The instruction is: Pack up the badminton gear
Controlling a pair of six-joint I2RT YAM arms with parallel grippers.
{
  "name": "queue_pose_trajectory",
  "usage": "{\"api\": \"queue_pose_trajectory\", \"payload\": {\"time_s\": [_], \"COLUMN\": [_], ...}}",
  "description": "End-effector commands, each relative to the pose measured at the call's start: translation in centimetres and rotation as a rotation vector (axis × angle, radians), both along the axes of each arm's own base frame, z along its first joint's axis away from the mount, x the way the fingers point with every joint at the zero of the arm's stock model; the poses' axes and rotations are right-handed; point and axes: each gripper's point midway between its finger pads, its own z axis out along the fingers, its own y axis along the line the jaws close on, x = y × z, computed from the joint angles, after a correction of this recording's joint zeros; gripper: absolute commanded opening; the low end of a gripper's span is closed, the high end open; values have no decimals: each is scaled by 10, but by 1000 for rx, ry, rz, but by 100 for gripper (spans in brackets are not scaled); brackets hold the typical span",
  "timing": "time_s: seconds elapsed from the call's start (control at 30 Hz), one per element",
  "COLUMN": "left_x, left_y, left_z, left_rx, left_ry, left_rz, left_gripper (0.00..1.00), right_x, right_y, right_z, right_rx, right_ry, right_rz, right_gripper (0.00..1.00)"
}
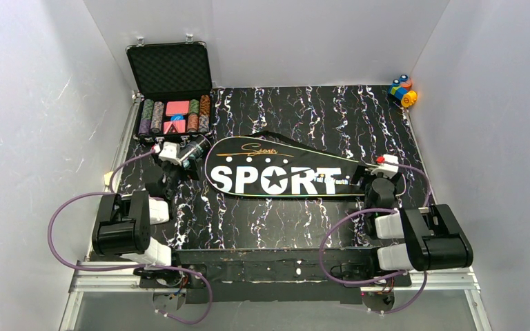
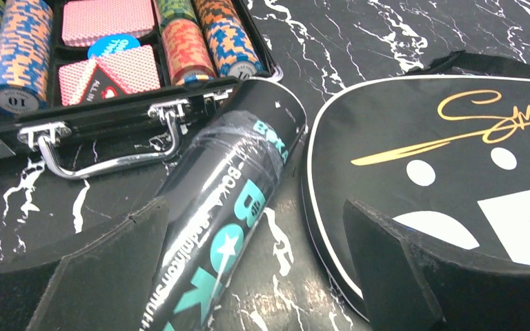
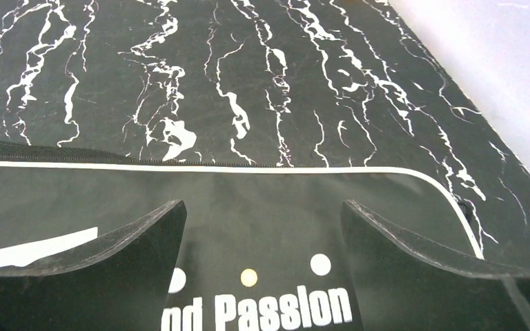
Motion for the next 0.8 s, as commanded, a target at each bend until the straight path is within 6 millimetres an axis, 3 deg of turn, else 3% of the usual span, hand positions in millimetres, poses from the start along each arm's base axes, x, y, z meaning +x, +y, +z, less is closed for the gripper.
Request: {"api": "queue_pose_trajectory", "payload": {"time_s": [0.0, 0.77], "left_x": [8, 7], "left_y": [0, -1], "left_z": [3, 3], "left_rx": [10, 13], "left_ry": [7, 10], "left_rz": [-2, -3], "left_gripper": [98, 98], "right_x": [36, 34], "right_y": [-12, -16], "right_z": [30, 28], "right_rx": [53, 93], "right_ry": [-20, -13], "right_rz": [-19, 23], "right_gripper": [91, 92]}}
